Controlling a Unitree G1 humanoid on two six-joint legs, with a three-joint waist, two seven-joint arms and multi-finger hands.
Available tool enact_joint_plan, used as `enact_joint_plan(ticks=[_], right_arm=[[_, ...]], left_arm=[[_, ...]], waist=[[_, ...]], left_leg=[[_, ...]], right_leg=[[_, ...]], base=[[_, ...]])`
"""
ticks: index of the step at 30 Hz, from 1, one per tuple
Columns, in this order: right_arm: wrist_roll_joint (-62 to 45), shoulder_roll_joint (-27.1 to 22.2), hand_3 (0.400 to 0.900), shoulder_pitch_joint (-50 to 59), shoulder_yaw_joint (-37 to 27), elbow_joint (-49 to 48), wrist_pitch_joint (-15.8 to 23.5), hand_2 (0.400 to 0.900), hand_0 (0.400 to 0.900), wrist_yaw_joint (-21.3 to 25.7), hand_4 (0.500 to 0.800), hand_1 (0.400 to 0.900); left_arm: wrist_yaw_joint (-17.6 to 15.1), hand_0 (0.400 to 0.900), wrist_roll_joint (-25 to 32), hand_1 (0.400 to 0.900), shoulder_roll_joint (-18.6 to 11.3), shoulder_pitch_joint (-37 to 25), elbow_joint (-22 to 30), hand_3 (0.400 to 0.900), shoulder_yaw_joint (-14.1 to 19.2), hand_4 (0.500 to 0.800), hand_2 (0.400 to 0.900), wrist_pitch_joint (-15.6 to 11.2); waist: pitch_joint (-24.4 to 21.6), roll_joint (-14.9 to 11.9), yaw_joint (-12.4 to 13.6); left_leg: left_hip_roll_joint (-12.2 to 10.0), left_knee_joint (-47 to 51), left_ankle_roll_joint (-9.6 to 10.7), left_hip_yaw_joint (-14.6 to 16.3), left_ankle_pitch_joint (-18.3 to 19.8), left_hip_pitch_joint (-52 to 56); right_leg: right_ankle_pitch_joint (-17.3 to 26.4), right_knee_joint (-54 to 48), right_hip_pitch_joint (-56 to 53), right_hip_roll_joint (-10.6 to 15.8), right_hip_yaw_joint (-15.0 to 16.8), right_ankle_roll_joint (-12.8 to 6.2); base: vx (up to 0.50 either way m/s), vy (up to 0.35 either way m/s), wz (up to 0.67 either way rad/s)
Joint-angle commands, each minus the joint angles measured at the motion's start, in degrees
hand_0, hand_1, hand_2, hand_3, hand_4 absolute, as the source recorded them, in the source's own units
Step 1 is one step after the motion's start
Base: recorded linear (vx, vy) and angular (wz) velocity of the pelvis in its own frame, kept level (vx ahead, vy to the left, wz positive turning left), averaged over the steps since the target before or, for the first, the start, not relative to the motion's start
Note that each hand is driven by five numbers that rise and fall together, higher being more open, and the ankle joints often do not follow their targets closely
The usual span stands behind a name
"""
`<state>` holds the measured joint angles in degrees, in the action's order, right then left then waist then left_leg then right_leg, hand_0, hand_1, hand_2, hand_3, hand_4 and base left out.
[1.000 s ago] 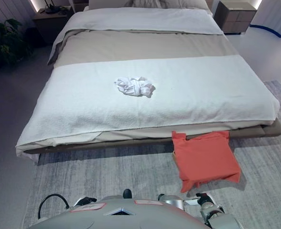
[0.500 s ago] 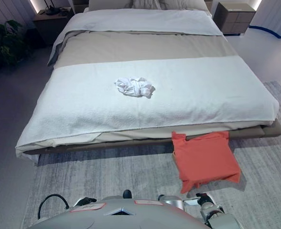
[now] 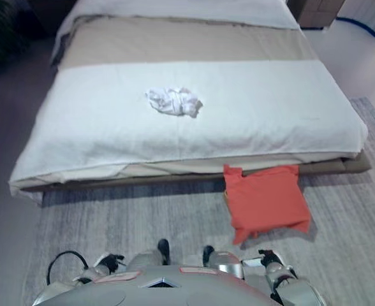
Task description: Put the clothes on the bed into the basket.
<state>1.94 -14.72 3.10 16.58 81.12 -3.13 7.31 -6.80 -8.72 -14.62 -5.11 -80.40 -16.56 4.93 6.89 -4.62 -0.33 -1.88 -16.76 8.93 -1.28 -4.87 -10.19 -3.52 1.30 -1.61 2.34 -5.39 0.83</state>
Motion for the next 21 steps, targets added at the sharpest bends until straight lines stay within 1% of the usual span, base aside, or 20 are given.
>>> enact_joint_plan(ticks=[1, 2, 3, 4, 5, 6, 8, 9, 10, 11, 12, 13, 14, 15, 17, 19, 20, 21], right_arm=[[-0.28, -4.97, 0.9, 2.19, 0.77, 1.07, -0.5, 0.9, 0.9, 2.43, 0.8, 0.9], [-0.4, -4.94, 0.9, 1.75, 0.44, 1.22, -0.57, 0.9, 0.9, 2.51, 0.8, 0.9], [-0.5, -4.91, 0.9, 1.5, 0.26, 1.21, -0.6, 0.9, 0.9, 2.54, 0.8, 0.9], [-0.51, -4.92, 0.9, 1.28, 0.34, 1.16, -0.61, 0.9, 0.9, 2.65, 0.8, 0.9], [-0.54, -5.03, 0.9, 1.09, 0.37, 1.05, -0.56, 0.9, 0.9, 2.83, 0.8, 0.9], [-0.64, -5.02, 0.9, 1.04, 0.38, 0.97, -0.57, 0.9, 0.9, 2.93, 0.8, 0.9], [-0.75, -4.82, 0.9, 0.99, 0.22, 0.92, -0.47, 0.9, 0.9, 3.1, 0.8, 0.9], [-0.93, -4.65, 0.9, 0.86, 0.02, 0.86, -0.55, 0.9, 0.9, 3.02, 0.8, 0.9], [-0.91, -4.43, 0.9, 0.68, -0.11, 0.89, -0.6, 0.9, 0.9, 2.92, 0.8, 0.9], [-0.87, -4.23, 0.9, 0.38, -0.4, 1.05, -0.68, 0.9, 0.9, 2.72, 0.8, 0.9], [-0.79, -4.05, 0.9, 0.11, -0.72, 1.34, -0.84, 0.9, 0.9, 2.46, 0.8, 0.9], [-0.56, -3.9, 0.9, -0.02, -1.01, 1.52, -0.99, 0.9, 0.9, 2.37, 0.8, 0.9], [-0.5, -3.74, 0.9, 0.08, -1.28, 1.42, -1.05, 0.9, 0.9, 2.18, 0.8, 0.9], [-0.54, -3.6, 0.9, -0.11, -1.56, 1.16, -0.99, 0.9, 0.9, 2.02, 0.8, 0.9], [-0.51, -3.6, 0.9, -0.26, -1.63, 0.38, -0.94, 0.9, 0.9, 1.56, 0.8, 0.9], [-0.32, -3.64, 0.9, 0.26, -1.62, 0.05, -1.2, 0.9, 0.9, 1.03, 0.8, 0.9], [-0.53, -3.72, 0.9, 0.49, -1.62, -0.46, -1.18, 0.9, 0.9, 0.85, 0.8, 0.9], [-0.74, -3.8, 0.9, 0.82, -1.53, -0.88, -1.13, 0.9, 0.9, 0.87, 0.8, 0.9]], left_arm=[[-1.81, 0.9, 3.87, 0.9, 0.25, -0.17, -1.51, 0.9, 1.86, 0.8, 0.9, 0.03], [-2.0, 0.9, 4.59, 0.9, 0.13, 0.39, -1.66, 0.9, 2.7, 0.8, 0.9, -0.08], [-2.09, 0.9, 4.68, 0.9, 0.15, 0.94, -1.75, 0.9, 2.98, 0.8, 0.9, 0.02], [-2.36, 0.9, 4.91, 0.9, 0.3, 1.55, -2.01, 0.9, 3.15, 0.8, 0.9, 0.09], [-2.59, 0.9, 5.25, 0.9, 0.39, 2.17, -2.41, 0.9, 3.5, 0.8, 0.9, 0.03], [-2.85, 0.9, 5.61, 0.9, 0.33, 2.53, -2.62, 0.9, 3.79, 0.8, 0.9, -0.01], [-3.29, 0.9, 6.46, 0.9, 0.63, 3.29, -3.01, 0.9, 4.81, 0.8, 0.9, 0.02], [-3.4, 0.9, 6.93, 0.9, 0.81, 3.81, -3.16, 0.9, 5.33, 0.8, 0.9, 0.02], [-3.44, 0.9, 7.1, 0.9, 0.88, 4.05, -3.25, 0.9, 5.75, 0.8, 0.9, 0.11], [-3.72, 0.9, 7.44, 0.9, 0.84, 4.43, -3.28, 0.9, 6.43, 0.8, 0.9, 0.03], [-3.69, 0.9, 7.65, 0.9, 0.81, 4.88, -3.32, 0.9, 6.97, 0.8, 0.9, 0.05], [-3.83, 0.9, 7.84, 0.9, 0.64, 5.0, -3.5, 0.9, 7.29, 0.8, 0.9, 0.22], [-3.8, 0.9, 7.65, 0.9, 0.34, 4.91, -3.57, 0.9, 7.25, 0.8, 0.9, 0.23], [-3.74, 0.9, 7.39, 0.9, -0.1, 4.7, -3.46, 0.9, 7.08, 0.8, 0.9, 0.24], [-3.76, 0.9, 7.53, 0.9, -1.26, 3.95, -2.54, 0.9, 6.99, 0.8, 0.9, -0.15], [-3.16, 0.9, 7.74, 0.9, -1.97, 3.78, -1.98, 0.9, 7.05, 0.8, 0.9, -0.17], [-2.99, 0.9, 7.74, 0.9, -2.37, 3.72, -1.68, 0.9, 6.97, 0.8, 0.9, -0.24], [-2.85, 0.9, 7.59, 0.9, -2.65, 3.48, -1.58, 0.9, 6.65, 0.8, 0.9, -0.23]], waist=[[3.23, -0.08, 1.71], [2.68, 0.35, 2.34], [2.48, 0.64, 3.17], [2.46, 0.75, 4.01], [2.58, 0.71, 5.08], [2.64, 0.81, 5.7], [2.11, 1.09, 6.7], [1.66, 1.08, 7.31], [1.17, 1.17, 7.9], [0.61, 1.11, 8.74], [-0.31, 1.14, 9.33], [-1.32, 1.21, 9.72], [-2.26, 0.69, 10.08], [-2.95, -0.14, 10.12], [-3.86, -0.89, 9.89], [-5.31, -1.66, 9.82], [-6.17, -1.77, 10.21], [-6.79, -1.64, 10.35]], left_leg=[[4.78, -4.99, -5.98, -0.12, 3.44, -9.41], [2.93, 0.64, -5.67, 0.27, 0.0, -10.07], [1.37, 4.64, -5.47, 0.49, -2.56, -10.37], [0.25, 8.89, -5.49, 0.17, -3.97, -11.6], [-1.22, 14.27, -5.09, -0.91, -5.28, -13.66], [-2.83, 17.4, -4.24, -1.79, -6.9, -14.28], [-5.49, 20.72, -2.4, -2.33, -8.93, -16.49], [-6.72, 20.72, -1.56, -1.84, -9.86, -16.93], [-7.58, 20.41, -0.99, -1.9, -10.85, -16.8], [-7.96, 19.69, -0.7, -1.84, -11.78, -16.65], [-7.87, 19.7, -1.15, -1.23, -12.29, -15.53], [-7.86, 19.24, -1.24, -1.06, -13.75, -14.92], [-7.3, 18.01, -1.47, -0.85, -14.43, -14.26], [-6.26, 16.7, -1.88, -0.41, -13.96, -13.54], [-3.71, 14.63, -3.23, 0.74, -12.19, -13.01], [-0.71, 13.46, -4.59, 2.23, -10.04, -12.86], [0.31, 13.44, -5.5, 2.72, -9.04, -12.68], [1.37, 13.86, -6.58, 2.8, -8.02, -11.86]], right_leg=[[0.21, -0.56, -0.81, -1.32, -0.87, -1.45], [-0.64, -1.23, -1.86, -2.24, -0.63, -1.75], [-1.26, -1.66, -2.99, -2.95, -0.02, -1.91], [-2.27, -2.03, -4.37, -3.43, 0.91, -1.98], [-3.82, -2.3, -6.04, -3.68, 2.59, -2.27], [-4.86, -2.45, -7.57, -3.68, 4.01, -2.37], [-6.52, -3.12, -10.31, -3.37, 6.51, -3.15], [-7.47, -3.4, -12.14, -2.7, 7.75, -3.49], [-8.17, -3.7, -13.85, -1.97, 8.78, -3.76], [-9.32, -3.71, -16.08, -0.51, 9.7, -4.53], [-10.24, -3.12, -17.61, 1.27, 9.85, -5.4], [-10.57, -2.24, -18.8, 2.87, 9.87, -6.04], [-9.93, -0.67, -19.19, 4.84, 9.32, -7.11], [-7.95, 1.91, -18.33, 6.8, 8.91, -8.15], [-0.15, 6.48, -15.37, 8.75, 9.44, -9.14], [10.38, 8.19, -14.13, 10.63, 9.12, -9.8], [14.73, 9.45, -13.43, 11.06, 9.15, -10.25], [17.16, 12.26, -12.48, 11.28, 9.09, -10.28]], base=[[0.25, -0.013, -0.1], [0.31, 0.015, -0.19], [0.39, 0.05, -0.4], [0.41, 0.071, -0.7], [0.41, 0.076, -0.79], [0.42, 0.088, -0.78], [0.43, 0.13, -0.66], [0.49, 0.198, -0.71], [0.57, 0.265, -0.75], [0.62, 0.337, -0.75], [0.66, 0.399, -0.65], [0.66, 0.414, -0.47], [0.62, 0.387, -0.24], [0.55, 0.33, -0.04], [0.42, 0.286, 0.26], [0.38, 0.282, 0.23], [0.38, 0.276, 0.0], [0.36, 0.299, -0.04]])
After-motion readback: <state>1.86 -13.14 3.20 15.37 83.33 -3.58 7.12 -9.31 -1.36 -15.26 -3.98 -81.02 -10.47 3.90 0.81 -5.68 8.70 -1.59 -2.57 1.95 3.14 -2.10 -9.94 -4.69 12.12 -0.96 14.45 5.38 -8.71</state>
